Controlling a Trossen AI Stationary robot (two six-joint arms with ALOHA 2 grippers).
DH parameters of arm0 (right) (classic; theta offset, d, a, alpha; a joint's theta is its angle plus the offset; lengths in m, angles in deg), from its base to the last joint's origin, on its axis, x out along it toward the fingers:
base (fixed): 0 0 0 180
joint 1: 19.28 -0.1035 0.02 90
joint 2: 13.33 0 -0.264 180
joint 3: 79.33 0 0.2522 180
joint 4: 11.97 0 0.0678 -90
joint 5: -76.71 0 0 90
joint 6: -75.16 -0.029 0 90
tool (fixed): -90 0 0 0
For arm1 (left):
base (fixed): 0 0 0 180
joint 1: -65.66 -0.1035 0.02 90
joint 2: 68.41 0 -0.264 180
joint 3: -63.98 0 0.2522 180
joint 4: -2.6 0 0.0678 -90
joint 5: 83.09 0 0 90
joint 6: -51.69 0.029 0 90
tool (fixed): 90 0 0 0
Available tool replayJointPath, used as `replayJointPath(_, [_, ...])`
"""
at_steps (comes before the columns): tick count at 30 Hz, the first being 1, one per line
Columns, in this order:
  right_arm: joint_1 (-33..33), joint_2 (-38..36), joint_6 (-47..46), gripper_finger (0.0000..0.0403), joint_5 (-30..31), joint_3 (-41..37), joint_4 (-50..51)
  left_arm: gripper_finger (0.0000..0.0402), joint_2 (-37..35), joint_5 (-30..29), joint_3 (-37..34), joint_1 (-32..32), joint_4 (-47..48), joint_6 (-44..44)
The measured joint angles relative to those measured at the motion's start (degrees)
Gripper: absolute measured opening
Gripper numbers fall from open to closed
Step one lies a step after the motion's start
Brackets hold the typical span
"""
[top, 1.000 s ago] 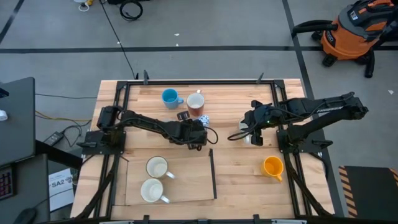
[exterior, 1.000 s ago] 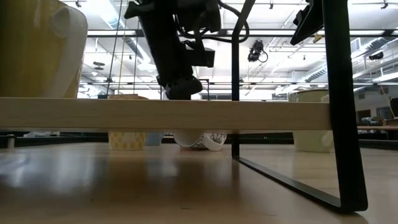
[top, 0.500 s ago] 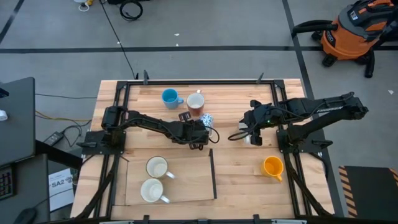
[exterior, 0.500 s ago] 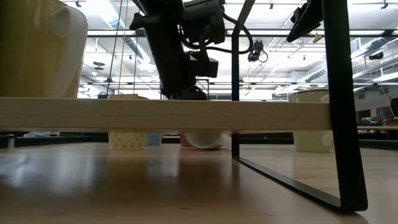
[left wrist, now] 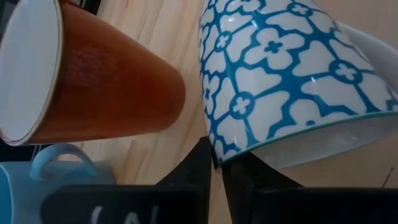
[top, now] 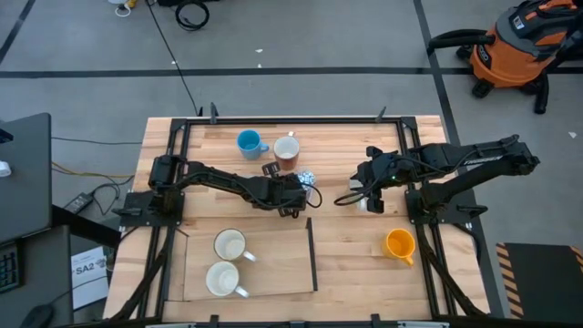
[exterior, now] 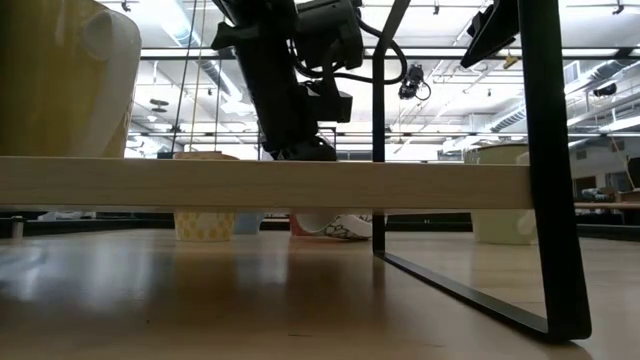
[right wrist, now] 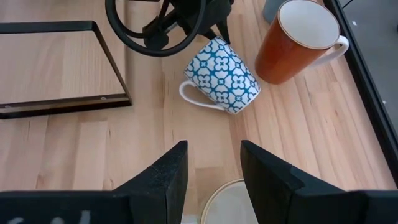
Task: Place coffee mugs
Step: Put the blue patterned mug on the shelf
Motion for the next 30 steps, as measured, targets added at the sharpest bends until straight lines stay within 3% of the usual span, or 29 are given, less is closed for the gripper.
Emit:
replayJointPath(7, [0.0, -0.01, 0.0, 0.0153, 0.0, 0.0, 0.02, 0.0029, 0.0, 0.23, 0.02, 0.1, 0.13, 0.08])
replayJointPath(16, [0.0, 0.0, 0.0, 0.0153, 0.0, 0.0, 0.08, 0.0021, -2.57, 4.6, 1.66, 0.2, 4.41, 0.26])
replayJointPath(30, [0.02, -0.01, 0.0, 0.0153, -0.04, 0.02, -0.04, 0.0021, -2.69, 30.25, 17.6, -0.92, 30.02, 0.77])
